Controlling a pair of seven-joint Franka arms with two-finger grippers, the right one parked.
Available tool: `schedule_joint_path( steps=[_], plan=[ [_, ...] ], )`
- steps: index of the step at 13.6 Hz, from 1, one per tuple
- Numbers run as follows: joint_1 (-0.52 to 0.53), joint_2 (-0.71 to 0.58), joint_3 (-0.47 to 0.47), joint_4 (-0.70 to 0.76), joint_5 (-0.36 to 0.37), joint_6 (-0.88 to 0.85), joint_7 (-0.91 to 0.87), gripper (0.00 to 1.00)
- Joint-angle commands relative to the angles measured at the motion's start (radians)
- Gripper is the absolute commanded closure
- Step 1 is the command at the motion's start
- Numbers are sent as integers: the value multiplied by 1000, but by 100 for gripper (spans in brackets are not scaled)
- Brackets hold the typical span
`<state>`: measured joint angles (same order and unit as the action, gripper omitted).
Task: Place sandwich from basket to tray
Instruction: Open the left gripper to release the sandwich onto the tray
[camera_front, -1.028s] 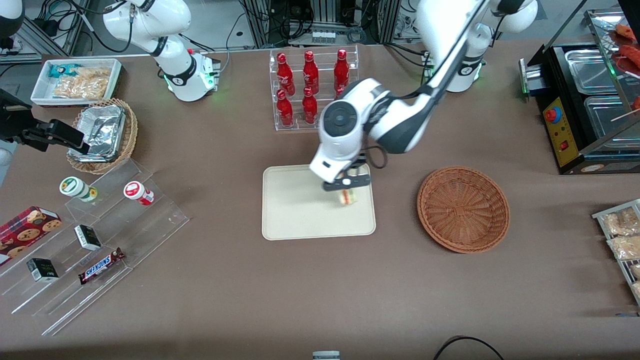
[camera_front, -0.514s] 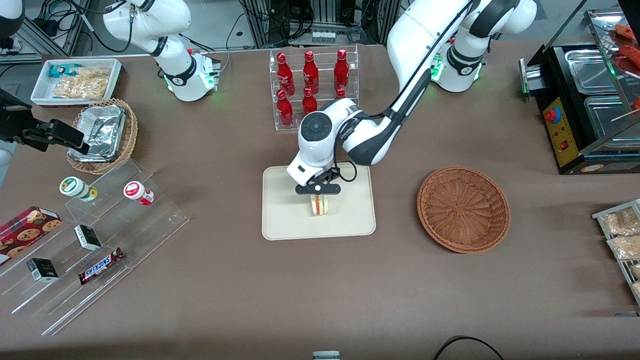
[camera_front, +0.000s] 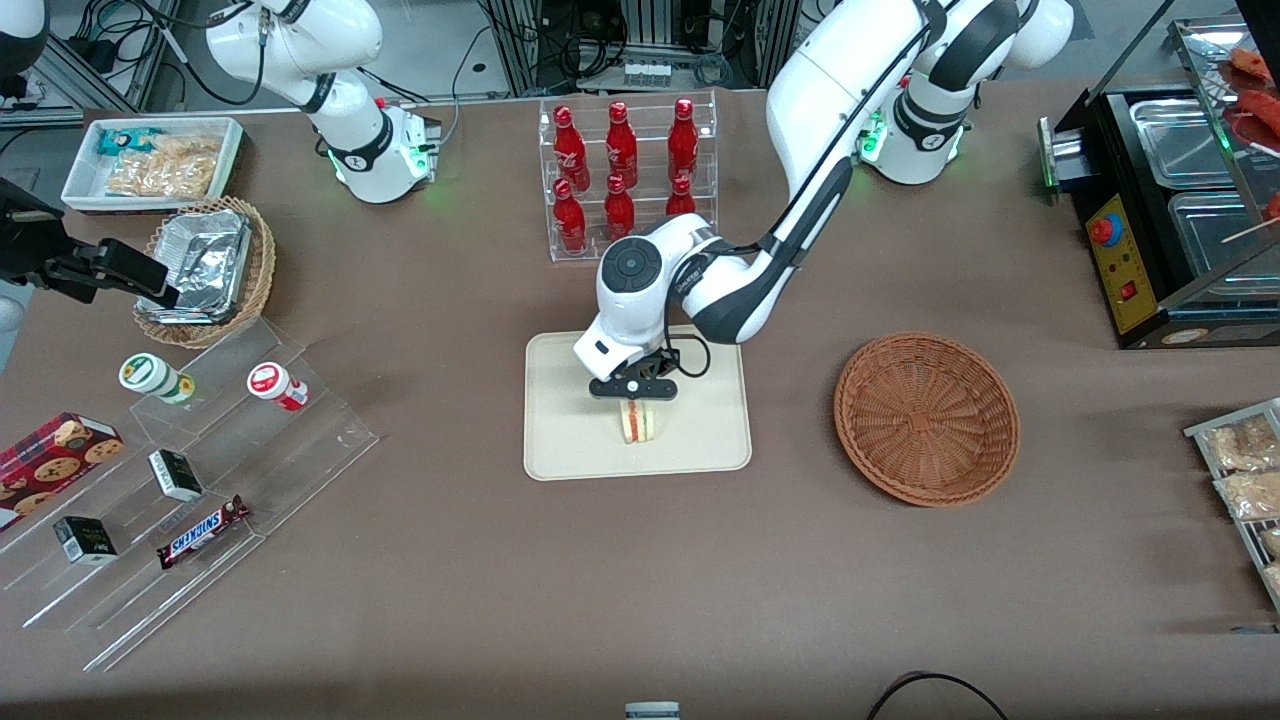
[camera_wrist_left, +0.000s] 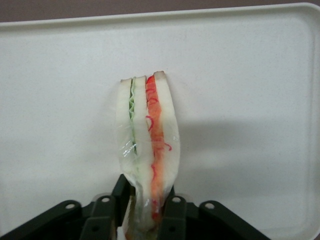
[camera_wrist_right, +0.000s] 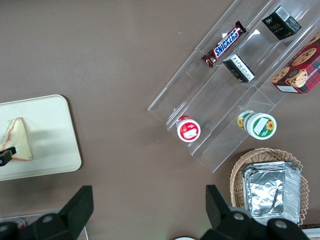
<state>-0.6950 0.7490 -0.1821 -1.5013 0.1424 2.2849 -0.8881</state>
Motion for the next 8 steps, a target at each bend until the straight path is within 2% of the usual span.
schedule_joint_path(
  steps=[1,4,6,8],
  plan=[
    [-12,-8,15,32,16,-1,-5,1],
    [5,-129,15,13,2,-75,-31,1],
    [76,-254,12,0,-3,-213,-58,1],
    [133,-367,13,-16,-74,-309,-52,1]
  ],
)
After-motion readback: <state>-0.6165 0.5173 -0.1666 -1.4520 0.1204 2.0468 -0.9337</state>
